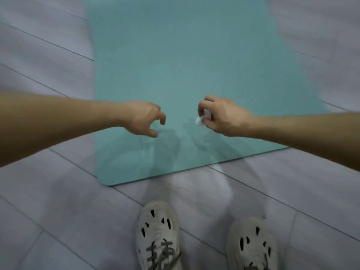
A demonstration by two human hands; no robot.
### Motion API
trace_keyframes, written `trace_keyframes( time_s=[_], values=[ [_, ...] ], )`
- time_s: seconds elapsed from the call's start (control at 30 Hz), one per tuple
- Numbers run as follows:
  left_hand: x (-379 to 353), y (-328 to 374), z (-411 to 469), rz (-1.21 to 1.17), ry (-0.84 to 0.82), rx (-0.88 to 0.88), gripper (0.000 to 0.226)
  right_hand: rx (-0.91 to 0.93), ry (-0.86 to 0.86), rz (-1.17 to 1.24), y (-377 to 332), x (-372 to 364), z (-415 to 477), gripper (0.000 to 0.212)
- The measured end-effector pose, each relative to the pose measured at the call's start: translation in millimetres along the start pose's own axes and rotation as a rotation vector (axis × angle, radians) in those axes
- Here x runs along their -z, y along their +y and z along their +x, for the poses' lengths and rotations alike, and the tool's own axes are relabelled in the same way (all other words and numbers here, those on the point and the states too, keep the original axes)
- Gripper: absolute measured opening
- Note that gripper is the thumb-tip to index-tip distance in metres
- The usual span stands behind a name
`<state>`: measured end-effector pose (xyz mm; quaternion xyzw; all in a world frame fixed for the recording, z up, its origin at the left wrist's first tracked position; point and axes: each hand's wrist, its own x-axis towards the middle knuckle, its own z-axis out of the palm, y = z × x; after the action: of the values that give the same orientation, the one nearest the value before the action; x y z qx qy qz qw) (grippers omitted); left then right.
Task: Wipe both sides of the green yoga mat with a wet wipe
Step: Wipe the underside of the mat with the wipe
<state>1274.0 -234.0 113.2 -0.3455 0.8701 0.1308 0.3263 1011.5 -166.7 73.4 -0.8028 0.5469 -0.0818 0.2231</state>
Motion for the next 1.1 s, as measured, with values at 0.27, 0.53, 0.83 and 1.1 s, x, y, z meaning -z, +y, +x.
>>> trace_keyframes(
  time_s=[0.27,0.53,0.83,1.1],
  values=[
    [-38,4,8,-0.287,0.205,0.169,0.065,0.147,0.04,-0.009,-1,0,0,0.008],
    [-113,12,29,-0.257,0.153,0.25,0.123,-0.214,0.354,0.008,46,-113,-6,0.023],
    [-108,11,27,-0.172,0.177,0.239,0.139,0.025,0.238,-0.02,-3,-136,-4,0.016],
    [-110,10,24,-0.16,0.172,0.229,0.14,-0.13,0.307,-0.101,44,-105,30,0.02]
  ],
)
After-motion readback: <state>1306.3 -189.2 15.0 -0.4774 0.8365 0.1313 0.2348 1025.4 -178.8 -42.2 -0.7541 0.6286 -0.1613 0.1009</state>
